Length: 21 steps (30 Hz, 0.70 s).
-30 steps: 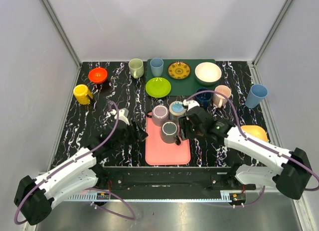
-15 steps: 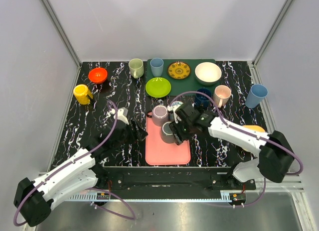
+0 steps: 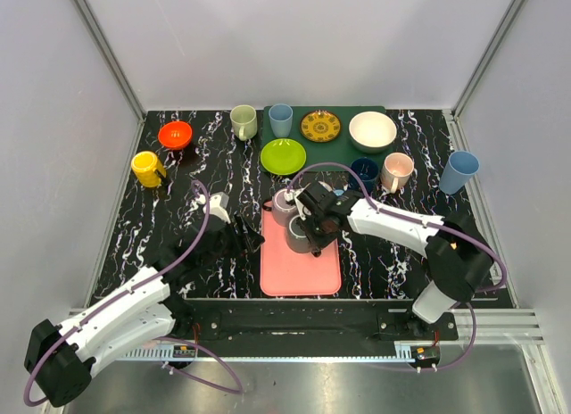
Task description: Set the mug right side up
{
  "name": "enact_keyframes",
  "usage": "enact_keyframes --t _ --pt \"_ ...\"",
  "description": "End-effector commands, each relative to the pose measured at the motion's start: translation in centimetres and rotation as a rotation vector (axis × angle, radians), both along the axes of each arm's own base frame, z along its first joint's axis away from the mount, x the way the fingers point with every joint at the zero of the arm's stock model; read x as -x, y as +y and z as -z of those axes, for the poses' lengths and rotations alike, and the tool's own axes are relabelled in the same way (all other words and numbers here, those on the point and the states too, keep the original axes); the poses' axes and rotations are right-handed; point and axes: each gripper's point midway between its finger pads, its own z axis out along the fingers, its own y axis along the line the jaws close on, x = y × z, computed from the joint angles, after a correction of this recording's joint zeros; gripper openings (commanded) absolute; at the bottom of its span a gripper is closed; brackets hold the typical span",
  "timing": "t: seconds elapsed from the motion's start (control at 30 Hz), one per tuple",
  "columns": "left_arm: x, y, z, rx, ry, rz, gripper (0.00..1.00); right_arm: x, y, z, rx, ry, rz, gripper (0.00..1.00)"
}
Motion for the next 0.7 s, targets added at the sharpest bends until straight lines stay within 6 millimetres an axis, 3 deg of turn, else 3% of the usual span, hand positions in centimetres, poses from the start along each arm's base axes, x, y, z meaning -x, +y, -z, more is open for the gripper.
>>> enact_keyframes --t 0.0,0.13,0.3,0.33,0.4,0.43,0.5,0.6,0.67 --pt "-0.5 -0.5 -1.1 0.023 -0.049 0.016 0.66 -1.0 1.2 -1.3 -0.045 -0.049 -0.008 0.12" --pt "-0.6 -0.6 -1.1 0.026 -0.053 0.018 0.66 -0.5 1.2 -2.3 -0.083 -0.052 0.002 0.01" --pt "-0.7 -0.5 -1.7 0.032 -0.068 0.005 0.66 -0.1 0.8 -4.9 -0.173 -0.101 0.078 0.0" --pt "-0.9 -0.2 -1.9 0.031 -0.078 -0.011 0.66 -0.2 0.7 -7.1 -0.239 -0.15 0.101 0.0" --pt "-1.0 0.2 -2.8 0.055 -0.113 -0.036 0.66 -0.3 1.1 -9.2 -0.36 -0.193 0.171 0.0" --pt "-1.3 0.4 -3.4 0.073 -0.138 -0.055 0.66 0.1 1.2 -11.6 -0.452 -0.228 0.186 0.0" --pt "-1.2 0.5 -4.6 0.131 -0.182 -0.069 0.67 0.3 1.9 -13.8 -0.578 -0.237 0.225 0.0" --pt "-0.8 -0.4 -6.7 0.246 -0.247 -0.035 0.73 1.2 3.0 -17.5 -0.771 -0.233 0.232 0.0" --pt "0.5 -2.3 -8.8 0.371 -0.304 0.082 0.78 1.9 3.7 -19.2 -0.88 -0.204 0.226 0.0"
